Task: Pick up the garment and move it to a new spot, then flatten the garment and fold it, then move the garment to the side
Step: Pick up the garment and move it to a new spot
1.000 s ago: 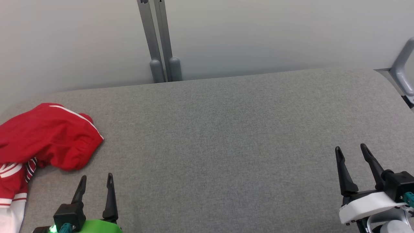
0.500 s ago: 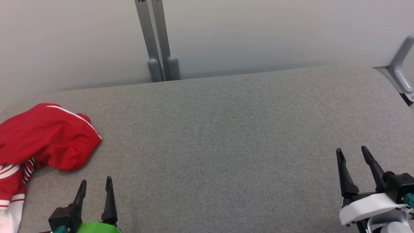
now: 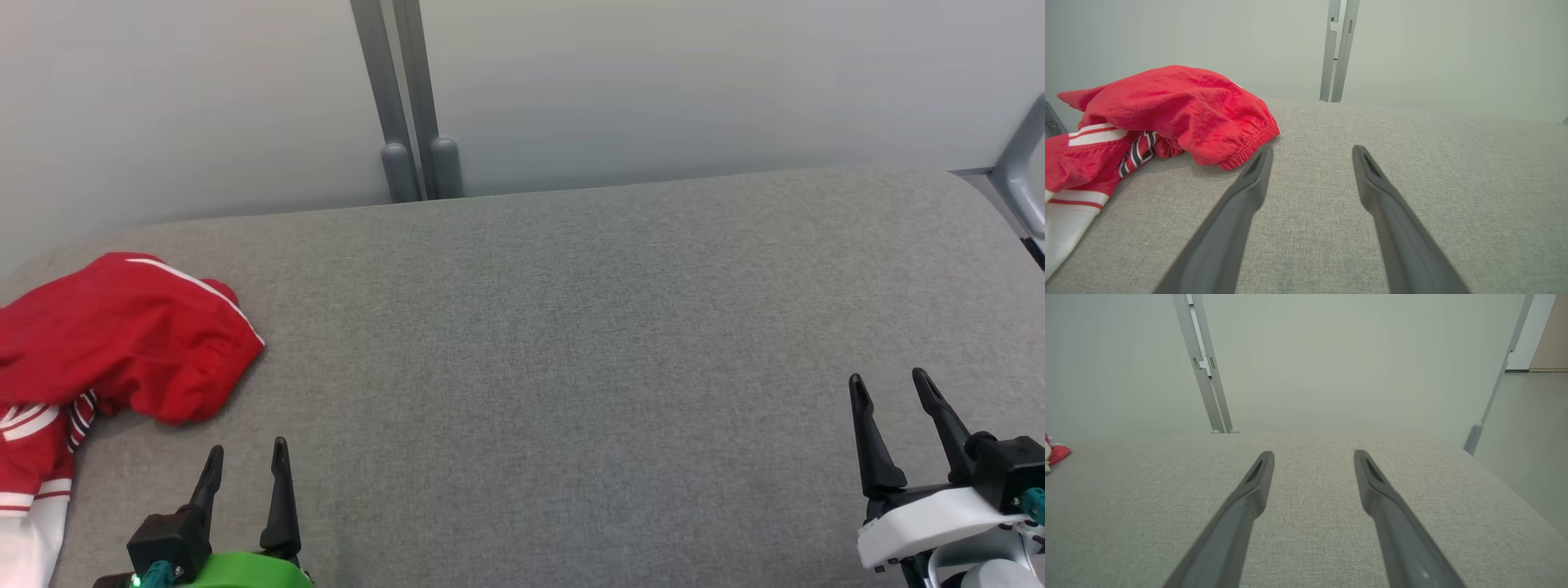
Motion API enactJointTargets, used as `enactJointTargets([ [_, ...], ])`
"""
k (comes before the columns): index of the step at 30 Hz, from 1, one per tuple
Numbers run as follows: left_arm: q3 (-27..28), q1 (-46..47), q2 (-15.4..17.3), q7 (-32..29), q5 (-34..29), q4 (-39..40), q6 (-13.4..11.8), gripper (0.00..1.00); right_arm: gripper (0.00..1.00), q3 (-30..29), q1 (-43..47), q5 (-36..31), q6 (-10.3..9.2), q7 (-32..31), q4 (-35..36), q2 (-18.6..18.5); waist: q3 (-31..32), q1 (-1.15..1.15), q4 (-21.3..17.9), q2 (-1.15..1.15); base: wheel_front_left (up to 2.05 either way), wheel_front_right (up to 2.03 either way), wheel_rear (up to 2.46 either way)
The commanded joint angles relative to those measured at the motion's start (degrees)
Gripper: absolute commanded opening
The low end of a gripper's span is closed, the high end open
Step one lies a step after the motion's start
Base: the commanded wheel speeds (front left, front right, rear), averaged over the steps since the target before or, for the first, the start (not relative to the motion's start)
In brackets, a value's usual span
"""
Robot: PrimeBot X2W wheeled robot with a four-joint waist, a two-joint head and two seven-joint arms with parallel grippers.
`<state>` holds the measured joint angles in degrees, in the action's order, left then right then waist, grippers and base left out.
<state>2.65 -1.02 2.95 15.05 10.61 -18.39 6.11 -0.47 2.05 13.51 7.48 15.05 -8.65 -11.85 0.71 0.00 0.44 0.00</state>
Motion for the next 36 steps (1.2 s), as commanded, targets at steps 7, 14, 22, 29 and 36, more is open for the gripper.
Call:
enactJointTargets([
  [7, -0.40, 1.88, 0.05, 0.12, -0.17, -0.21, 0.12, 1.00, 1.00, 1.00, 0.21, -0.16, 0.02, 0.20, 0.85, 0.04, -0.64, 0.00, 8.63, 0.00, 0.00, 0.00, 0.00],
  [14, 1.21, 0.32, 0.03, 0.13, 0.61, 0.05, -0.63, 1.00, 1.00, 4.03, -1.92, -0.18, 0.02, 0.20, 0.66, -0.17, -0.95, 0.00, 17.38, 0.00, 0.00, 0.00, 0.00],
  [22, 1.81, -0.09, 0.02, 0.13, 1.58, 1.43, -1.04, 1.00, 1.00, 6.27, -3.67, 0.17, 0.01, 0.20, 0.50, -0.98, -1.60, 0.00, 20.14, 0.00, 0.00, 0.00, 0.00],
  [29, -2.88, 9.04, 0.01, -2.22, 1.76, -1.81, -0.94, 1.00, 1.00, 7.82, -5.93, 0.82, 0.01, 0.20, 1.06, -3.05, -6.77, 0.00, 16.75, 0.00, 0.00, 0.00, 0.00],
  [36, -5.25, 25.95, 1.00, -16.53, 0.87, -11.18, -3.30, 1.00, 1.00, 10.12, -10.94, 1.91, 0.01, 0.20, 1.26, -4.38, -14.02, 0.00, 10.70, 0.00, 0.00, 0.00, 0.00],
])
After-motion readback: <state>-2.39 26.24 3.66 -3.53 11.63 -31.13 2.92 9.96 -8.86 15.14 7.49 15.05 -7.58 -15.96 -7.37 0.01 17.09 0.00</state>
